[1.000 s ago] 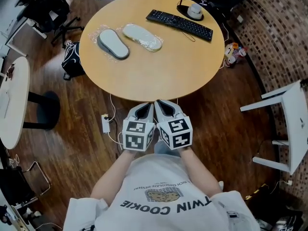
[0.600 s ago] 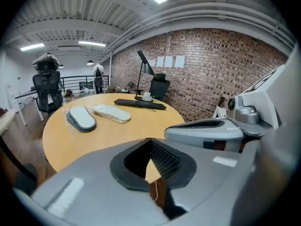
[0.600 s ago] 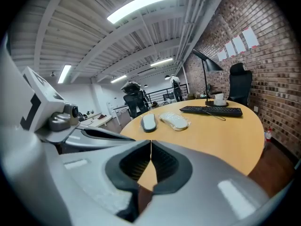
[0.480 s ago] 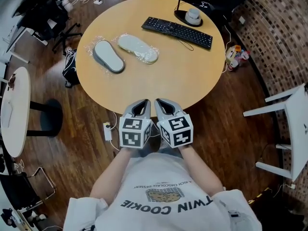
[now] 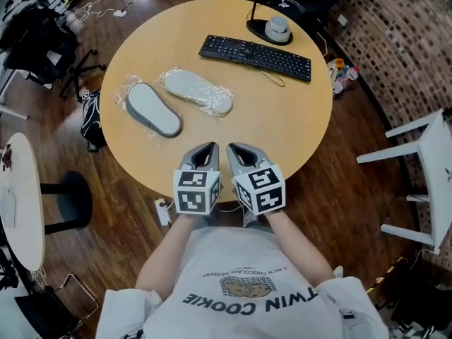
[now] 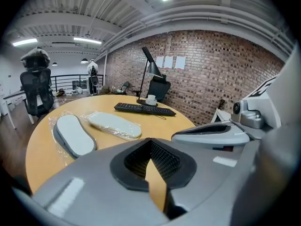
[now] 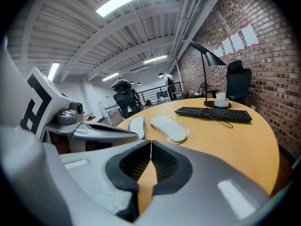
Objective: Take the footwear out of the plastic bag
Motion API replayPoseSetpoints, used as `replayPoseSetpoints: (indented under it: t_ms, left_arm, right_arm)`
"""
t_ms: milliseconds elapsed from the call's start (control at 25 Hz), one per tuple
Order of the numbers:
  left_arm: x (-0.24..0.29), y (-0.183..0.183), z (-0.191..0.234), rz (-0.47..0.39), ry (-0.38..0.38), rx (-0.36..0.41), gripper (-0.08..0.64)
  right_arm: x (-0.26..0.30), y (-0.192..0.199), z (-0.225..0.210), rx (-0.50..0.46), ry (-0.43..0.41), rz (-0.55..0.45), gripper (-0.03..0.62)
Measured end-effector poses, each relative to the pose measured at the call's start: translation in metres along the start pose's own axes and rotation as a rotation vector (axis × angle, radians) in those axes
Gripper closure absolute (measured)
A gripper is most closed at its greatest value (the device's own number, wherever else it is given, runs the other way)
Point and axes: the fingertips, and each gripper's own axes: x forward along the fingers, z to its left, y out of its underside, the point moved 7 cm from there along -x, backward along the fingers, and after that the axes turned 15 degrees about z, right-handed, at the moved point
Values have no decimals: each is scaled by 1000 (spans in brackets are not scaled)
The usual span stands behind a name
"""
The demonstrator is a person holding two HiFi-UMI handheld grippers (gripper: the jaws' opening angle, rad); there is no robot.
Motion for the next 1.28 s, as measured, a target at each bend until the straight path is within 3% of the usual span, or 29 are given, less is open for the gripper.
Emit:
replayPoseSetpoints:
  t_ms: [320,760,1120,1280]
  left_arm:
    - [22,-48,91,35,53,61,558]
    - [61,-110,228,76,10,188,558]
    - [123,-138,270,160,-3,246,558]
    - [143,-142,286,202,-47,281,558]
  right_arm:
    - [58,-51,-9,136,78,20,588]
    - [100,-69,-23,328,173,63,571]
    - [119,-63,-50,426,178,73,540]
    - [130,-62,-67,461,154,73,489]
